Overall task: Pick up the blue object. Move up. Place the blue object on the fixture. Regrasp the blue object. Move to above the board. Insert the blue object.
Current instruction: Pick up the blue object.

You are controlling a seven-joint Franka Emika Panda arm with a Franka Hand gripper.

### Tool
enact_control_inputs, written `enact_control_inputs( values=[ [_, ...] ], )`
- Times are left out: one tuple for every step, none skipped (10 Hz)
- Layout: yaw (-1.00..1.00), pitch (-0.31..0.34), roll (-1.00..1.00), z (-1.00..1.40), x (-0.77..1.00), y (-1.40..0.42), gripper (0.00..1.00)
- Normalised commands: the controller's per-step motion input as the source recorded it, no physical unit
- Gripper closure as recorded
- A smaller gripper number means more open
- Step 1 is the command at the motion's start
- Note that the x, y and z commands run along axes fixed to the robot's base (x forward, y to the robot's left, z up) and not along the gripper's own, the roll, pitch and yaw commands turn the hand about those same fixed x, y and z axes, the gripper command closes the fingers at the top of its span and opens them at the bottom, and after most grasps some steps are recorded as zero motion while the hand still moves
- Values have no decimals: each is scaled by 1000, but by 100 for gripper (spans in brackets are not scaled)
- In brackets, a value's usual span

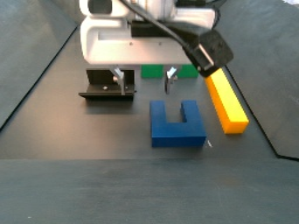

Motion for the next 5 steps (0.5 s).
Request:
enact_control_inputs(
  values=[
    [-6, -10, 27, -180, -51, 0, 0],
    [-23, 0, 27, -206, -9, 77, 0],
    [-37, -11, 60, -306, -109, 83, 0],
    [-23, -36, 87, -397, -86, 63, 0],
    [-11, -37, 64, -371, -34, 69, 0]
  ],
)
